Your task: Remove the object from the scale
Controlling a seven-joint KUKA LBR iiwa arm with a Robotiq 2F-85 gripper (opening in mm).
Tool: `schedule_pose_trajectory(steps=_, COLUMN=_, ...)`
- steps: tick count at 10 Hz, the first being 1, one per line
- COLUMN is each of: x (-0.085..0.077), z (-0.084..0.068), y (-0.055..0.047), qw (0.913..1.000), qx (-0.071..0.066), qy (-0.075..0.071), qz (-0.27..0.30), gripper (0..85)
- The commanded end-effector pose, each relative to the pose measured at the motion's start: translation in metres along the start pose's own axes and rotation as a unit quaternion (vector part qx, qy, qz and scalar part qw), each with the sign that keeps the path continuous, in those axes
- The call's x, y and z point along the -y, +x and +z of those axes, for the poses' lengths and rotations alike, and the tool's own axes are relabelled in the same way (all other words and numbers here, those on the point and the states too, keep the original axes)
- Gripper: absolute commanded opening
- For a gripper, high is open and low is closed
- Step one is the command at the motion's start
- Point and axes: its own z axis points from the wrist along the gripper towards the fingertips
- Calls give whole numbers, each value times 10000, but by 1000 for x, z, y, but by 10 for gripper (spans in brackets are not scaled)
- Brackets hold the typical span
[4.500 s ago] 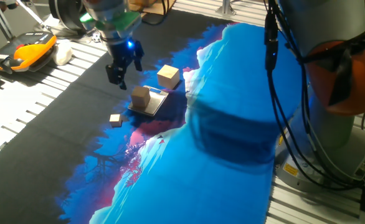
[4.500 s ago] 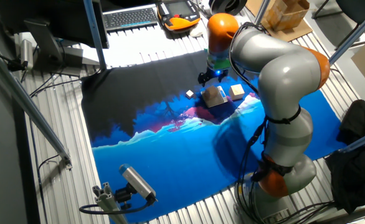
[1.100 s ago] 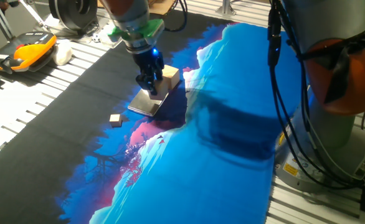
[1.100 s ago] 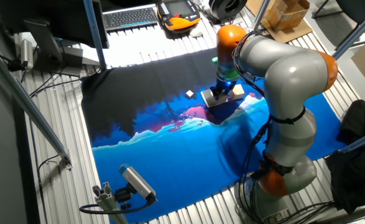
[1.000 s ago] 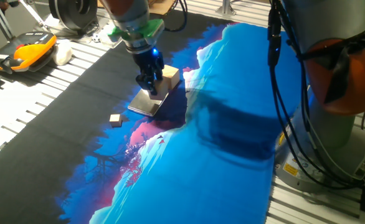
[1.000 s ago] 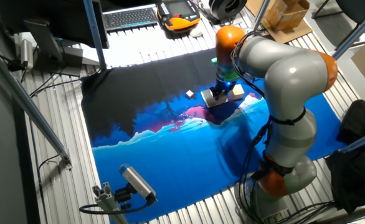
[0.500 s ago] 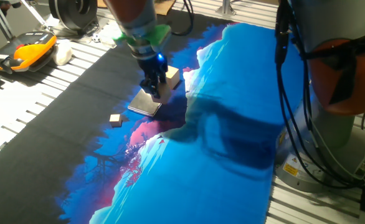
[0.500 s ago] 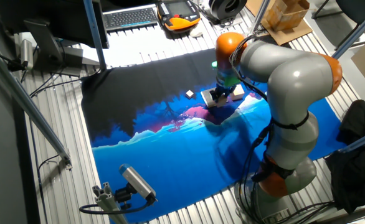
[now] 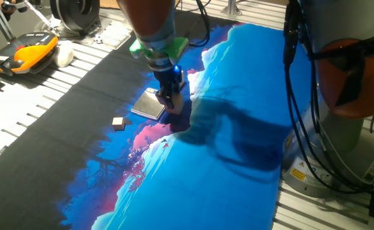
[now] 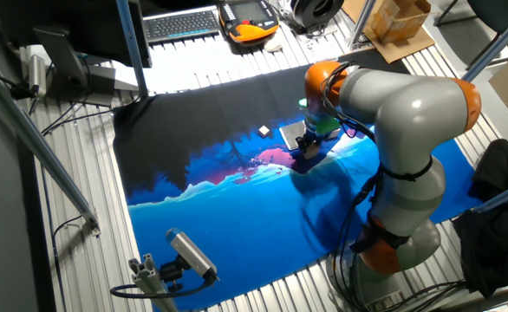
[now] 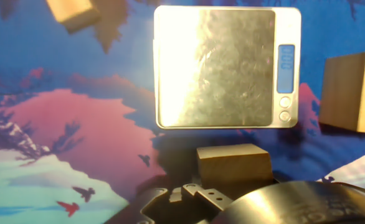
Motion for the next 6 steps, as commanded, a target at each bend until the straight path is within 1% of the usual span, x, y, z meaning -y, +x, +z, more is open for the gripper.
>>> schedule_pose_trajectory(steps=1, x=-1, z=3, y=3, qw=10000, qx=-31, qy=-13, qz=0, gripper=0)
schedule_pose_trajectory(steps=3, x=0, z=9, y=8, qw=10000, qx=-27, qy=40, qz=7, gripper=0)
schedule_pose_trajectory(steps=4, x=-1, z=11, y=8, qw=10000, qx=-18, qy=5, qz=62, gripper=0)
schedule_pose_trajectory(steps=5, x=-1, z=12, y=7, qw=9998, qx=-3, qy=3, qz=178, gripper=170)
schedule_pose_trajectory(steps=6, x=-1, z=13, y=7, qw=9994, qx=-9, qy=-64, qz=338, gripper=170)
